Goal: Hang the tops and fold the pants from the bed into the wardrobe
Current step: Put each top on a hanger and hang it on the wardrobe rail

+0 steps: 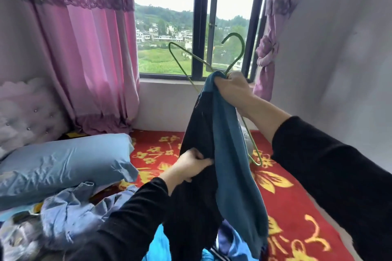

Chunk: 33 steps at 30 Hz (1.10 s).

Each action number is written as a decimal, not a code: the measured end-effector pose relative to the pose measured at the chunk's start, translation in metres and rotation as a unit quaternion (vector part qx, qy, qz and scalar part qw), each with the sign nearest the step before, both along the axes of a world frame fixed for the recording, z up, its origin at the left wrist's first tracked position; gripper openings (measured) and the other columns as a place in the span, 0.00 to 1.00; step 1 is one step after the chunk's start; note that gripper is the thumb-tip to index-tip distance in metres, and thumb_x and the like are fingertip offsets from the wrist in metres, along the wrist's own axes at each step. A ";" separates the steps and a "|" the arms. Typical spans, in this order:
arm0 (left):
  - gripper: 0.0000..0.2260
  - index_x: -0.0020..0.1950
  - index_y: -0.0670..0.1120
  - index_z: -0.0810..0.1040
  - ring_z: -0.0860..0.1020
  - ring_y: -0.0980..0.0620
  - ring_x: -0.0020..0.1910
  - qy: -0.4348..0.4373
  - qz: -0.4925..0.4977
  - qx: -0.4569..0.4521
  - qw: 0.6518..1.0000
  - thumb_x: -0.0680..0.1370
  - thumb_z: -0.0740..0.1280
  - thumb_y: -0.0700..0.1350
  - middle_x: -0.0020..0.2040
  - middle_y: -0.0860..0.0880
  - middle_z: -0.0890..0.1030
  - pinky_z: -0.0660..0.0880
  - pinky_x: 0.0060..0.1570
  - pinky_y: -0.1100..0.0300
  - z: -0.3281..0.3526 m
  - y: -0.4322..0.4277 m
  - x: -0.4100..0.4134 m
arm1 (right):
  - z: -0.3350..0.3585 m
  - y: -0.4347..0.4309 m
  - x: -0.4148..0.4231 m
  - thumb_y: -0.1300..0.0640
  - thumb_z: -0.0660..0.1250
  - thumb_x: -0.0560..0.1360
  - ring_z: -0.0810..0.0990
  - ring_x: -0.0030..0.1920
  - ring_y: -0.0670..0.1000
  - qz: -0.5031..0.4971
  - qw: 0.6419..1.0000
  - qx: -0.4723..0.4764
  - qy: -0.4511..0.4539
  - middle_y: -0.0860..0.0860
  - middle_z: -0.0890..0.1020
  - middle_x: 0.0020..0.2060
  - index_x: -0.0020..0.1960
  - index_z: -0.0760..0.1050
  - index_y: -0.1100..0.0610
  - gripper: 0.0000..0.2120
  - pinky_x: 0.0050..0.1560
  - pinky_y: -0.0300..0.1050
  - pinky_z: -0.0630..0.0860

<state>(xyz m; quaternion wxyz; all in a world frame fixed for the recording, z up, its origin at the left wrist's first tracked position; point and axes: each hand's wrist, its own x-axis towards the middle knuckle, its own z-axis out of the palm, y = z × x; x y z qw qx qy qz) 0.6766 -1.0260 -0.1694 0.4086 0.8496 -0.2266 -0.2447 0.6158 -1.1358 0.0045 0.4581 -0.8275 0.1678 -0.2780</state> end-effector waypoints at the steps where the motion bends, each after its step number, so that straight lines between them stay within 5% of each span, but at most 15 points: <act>1: 0.20 0.53 0.51 0.71 0.78 0.51 0.49 0.005 0.004 -0.010 1.000 0.70 0.67 0.63 0.51 0.50 0.78 0.81 0.42 0.52 -0.002 -0.004 -0.002 | 0.002 -0.001 0.000 0.54 0.61 0.78 0.72 0.31 0.47 -0.002 1.000 -0.003 -0.004 0.50 0.72 0.30 0.36 0.69 0.56 0.13 0.27 0.37 0.68; 5: 0.18 0.53 0.47 0.72 0.76 0.52 0.42 -0.030 0.012 -0.068 0.997 0.75 0.63 0.61 0.48 0.51 0.78 0.76 0.37 0.56 0.011 -0.021 -0.011 | 0.009 -0.013 -0.004 0.54 0.61 0.78 0.70 0.29 0.47 -0.020 1.000 -0.009 -0.022 0.49 0.70 0.29 0.35 0.67 0.56 0.14 0.24 0.35 0.65; 10: 0.11 0.55 0.47 0.80 0.80 0.47 0.49 -0.136 0.006 -0.044 0.990 0.74 0.68 0.48 0.47 0.50 0.79 0.77 0.47 0.57 0.015 -0.022 0.007 | 0.020 -0.038 -0.015 0.53 0.63 0.77 0.75 0.37 0.51 -0.079 0.995 0.008 -0.068 0.54 0.74 0.36 0.43 0.72 0.59 0.10 0.37 0.44 0.73; 14: 0.08 0.43 0.43 0.84 0.81 0.49 0.37 0.004 -0.023 -0.085 0.996 0.71 0.76 0.48 0.41 0.45 0.84 0.79 0.38 0.58 0.019 0.005 0.034 | 0.025 -0.068 -0.028 0.50 0.65 0.74 0.81 0.48 0.58 -0.147 0.983 0.025 -0.109 0.58 0.80 0.45 0.50 0.77 0.66 0.18 0.51 0.55 0.79; 19: 0.18 0.51 0.42 0.84 0.84 0.46 0.47 0.112 -0.047 -0.224 0.967 0.70 0.73 0.55 0.49 0.42 0.85 0.80 0.46 0.57 0.068 0.039 0.055 | 0.004 -0.099 -0.045 0.54 0.64 0.77 0.71 0.34 0.49 -0.202 0.976 0.032 -0.073 0.50 0.72 0.34 0.41 0.73 0.60 0.10 0.32 0.42 0.67; 25: 0.11 0.50 0.41 0.83 0.84 0.49 0.38 0.118 -0.003 -0.123 0.985 0.76 0.69 0.48 0.47 0.42 0.85 0.78 0.32 0.61 0.110 0.047 0.063 | -0.031 -0.115 -0.052 0.55 0.64 0.76 0.73 0.39 0.53 -0.236 0.970 0.053 -0.031 0.52 0.75 0.39 0.47 0.74 0.61 0.09 0.36 0.44 0.69; 28: 0.06 0.42 0.41 0.78 0.80 0.50 0.27 0.121 0.030 -0.075 0.989 0.74 0.66 0.43 0.34 0.45 0.82 0.73 0.23 0.63 0.111 0.047 0.057 | -0.039 -0.119 -0.053 0.55 0.64 0.76 0.74 0.42 0.54 -0.239 0.969 0.056 -0.030 0.55 0.75 0.42 0.47 0.74 0.61 0.08 0.41 0.45 0.70; 33: 0.05 0.38 0.41 0.74 0.74 0.48 0.29 -0.044 0.138 -0.063 0.988 0.72 0.60 0.36 0.32 0.45 0.76 0.70 0.25 0.64 0.097 0.037 0.060 | -0.045 -0.127 -0.057 0.55 0.65 0.75 0.73 0.38 0.53 -0.241 0.969 0.054 -0.033 0.54 0.74 0.36 0.42 0.75 0.60 0.09 0.36 0.45 0.67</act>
